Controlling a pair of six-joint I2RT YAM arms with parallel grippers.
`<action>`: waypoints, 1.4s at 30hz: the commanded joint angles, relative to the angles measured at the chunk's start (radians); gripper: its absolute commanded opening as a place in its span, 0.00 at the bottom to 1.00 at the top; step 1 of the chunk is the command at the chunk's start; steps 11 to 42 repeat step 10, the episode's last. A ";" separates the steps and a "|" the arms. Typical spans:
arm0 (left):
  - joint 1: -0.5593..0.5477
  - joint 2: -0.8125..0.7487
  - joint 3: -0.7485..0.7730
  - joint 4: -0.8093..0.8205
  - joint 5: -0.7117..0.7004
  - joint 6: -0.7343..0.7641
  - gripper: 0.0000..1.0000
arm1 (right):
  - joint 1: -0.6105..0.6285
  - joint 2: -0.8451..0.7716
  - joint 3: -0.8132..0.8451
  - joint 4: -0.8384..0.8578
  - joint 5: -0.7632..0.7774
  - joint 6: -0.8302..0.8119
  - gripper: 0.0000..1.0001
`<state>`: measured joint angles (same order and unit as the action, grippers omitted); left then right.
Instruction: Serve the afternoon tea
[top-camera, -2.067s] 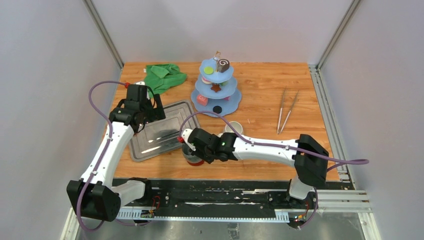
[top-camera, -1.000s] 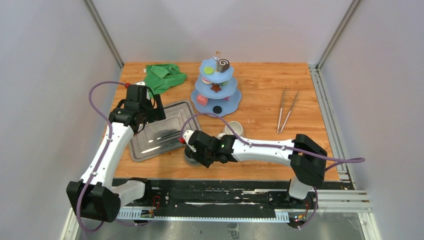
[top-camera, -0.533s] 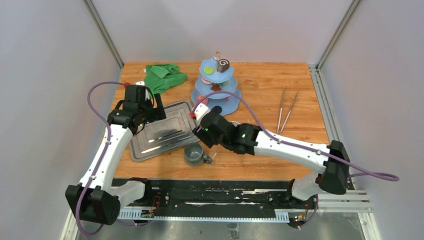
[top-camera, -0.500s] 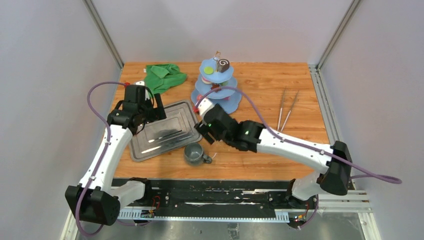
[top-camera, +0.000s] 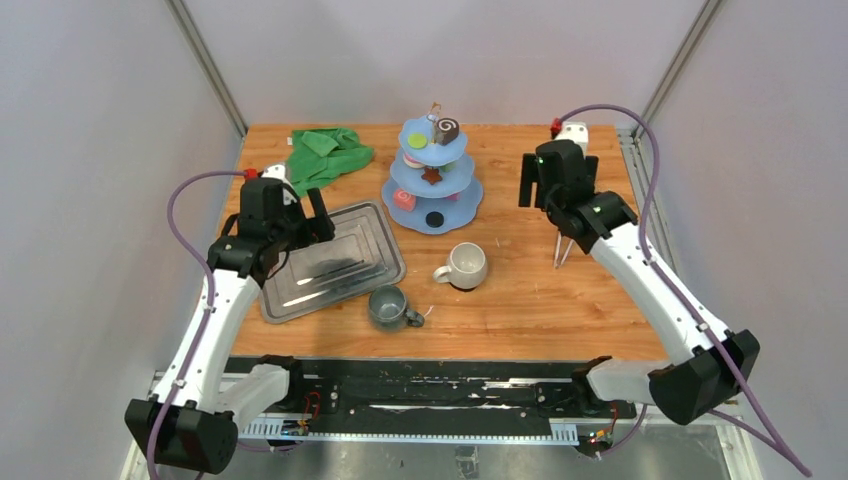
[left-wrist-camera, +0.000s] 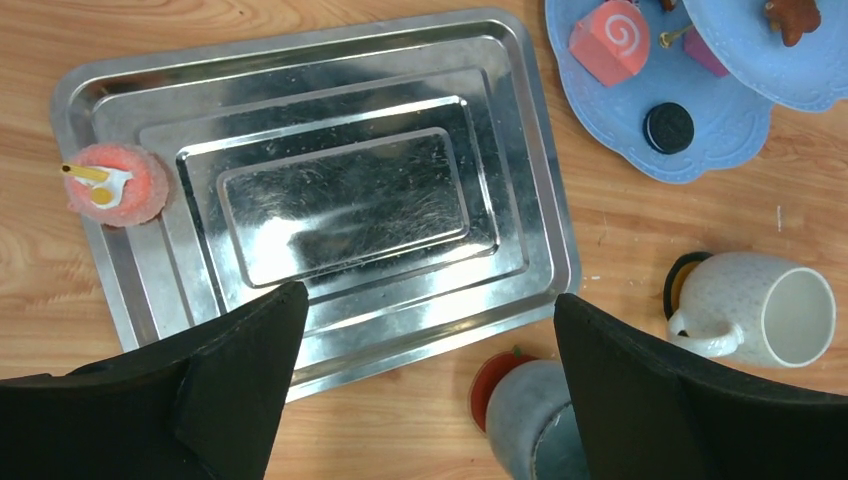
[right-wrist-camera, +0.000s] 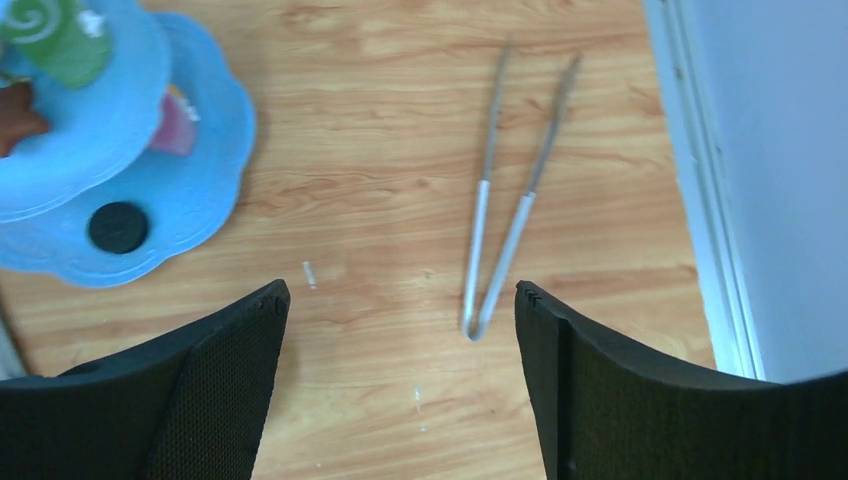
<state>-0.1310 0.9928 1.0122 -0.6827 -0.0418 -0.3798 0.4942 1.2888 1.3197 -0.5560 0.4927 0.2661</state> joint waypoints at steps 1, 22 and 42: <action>0.007 -0.012 -0.024 0.047 0.020 -0.010 0.98 | -0.058 -0.062 -0.057 -0.088 0.102 0.080 0.82; 0.007 0.006 -0.018 0.028 0.020 -0.009 0.98 | -0.065 -0.075 -0.113 -0.073 0.152 0.095 0.84; 0.007 0.006 -0.018 0.028 0.020 -0.009 0.98 | -0.065 -0.075 -0.113 -0.073 0.152 0.095 0.84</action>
